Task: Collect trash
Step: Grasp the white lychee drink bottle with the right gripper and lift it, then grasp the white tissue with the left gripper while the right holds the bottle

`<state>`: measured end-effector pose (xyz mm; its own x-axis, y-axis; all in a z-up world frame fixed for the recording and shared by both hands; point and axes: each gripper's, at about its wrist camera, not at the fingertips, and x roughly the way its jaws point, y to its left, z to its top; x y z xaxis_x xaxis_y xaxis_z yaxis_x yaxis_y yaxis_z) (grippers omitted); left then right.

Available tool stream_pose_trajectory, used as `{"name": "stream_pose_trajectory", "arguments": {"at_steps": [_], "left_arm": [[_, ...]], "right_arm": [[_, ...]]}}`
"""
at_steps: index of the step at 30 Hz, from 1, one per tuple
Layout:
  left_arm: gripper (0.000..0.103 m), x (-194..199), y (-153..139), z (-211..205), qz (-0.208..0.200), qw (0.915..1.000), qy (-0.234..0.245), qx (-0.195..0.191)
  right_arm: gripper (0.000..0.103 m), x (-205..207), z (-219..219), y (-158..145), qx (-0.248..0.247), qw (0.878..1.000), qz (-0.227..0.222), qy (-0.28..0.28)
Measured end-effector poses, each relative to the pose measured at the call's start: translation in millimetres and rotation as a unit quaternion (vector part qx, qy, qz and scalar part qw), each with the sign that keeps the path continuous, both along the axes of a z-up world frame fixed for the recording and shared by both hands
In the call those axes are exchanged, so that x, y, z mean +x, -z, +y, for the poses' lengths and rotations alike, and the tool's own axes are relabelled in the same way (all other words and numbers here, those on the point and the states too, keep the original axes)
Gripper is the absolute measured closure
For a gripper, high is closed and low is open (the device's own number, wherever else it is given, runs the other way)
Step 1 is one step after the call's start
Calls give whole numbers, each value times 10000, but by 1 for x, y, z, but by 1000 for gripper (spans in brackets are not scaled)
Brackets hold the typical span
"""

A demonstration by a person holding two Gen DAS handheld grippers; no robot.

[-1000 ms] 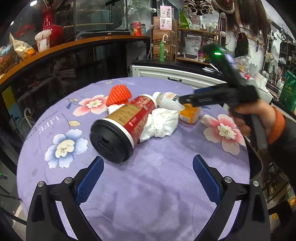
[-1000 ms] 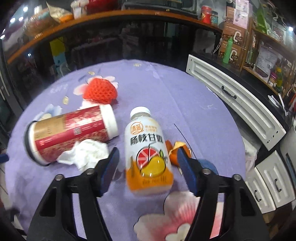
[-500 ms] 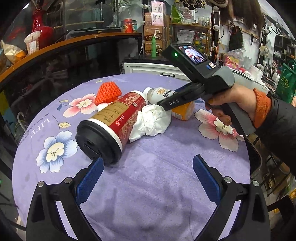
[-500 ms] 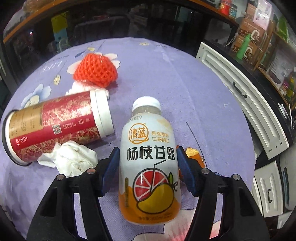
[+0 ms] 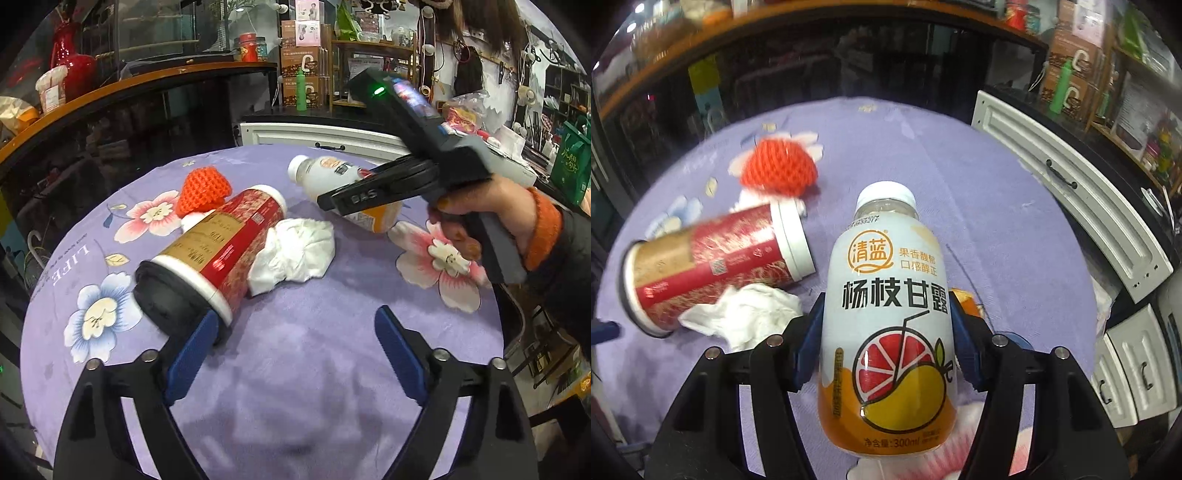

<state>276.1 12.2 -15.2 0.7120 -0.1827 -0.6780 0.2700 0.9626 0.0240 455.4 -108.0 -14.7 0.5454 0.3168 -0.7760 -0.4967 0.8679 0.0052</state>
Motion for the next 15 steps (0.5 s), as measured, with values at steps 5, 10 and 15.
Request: {"name": "stream_pose_trajectory", "arguments": {"at_steps": [5,10,15], "left_arm": [[24,21,7,-22,49,10000,-28,-13],[33,54,24,-46,225,9994,-220,149],[36,84,39,-60,475,9970,-513,341]], "right_arm": [[41,-22,-24,-17,166,9994,-294,80],[41,-44,-53,-26,444,9981,-393,166],[41,-64,-83,-25,550,9969,-472,292]]}}
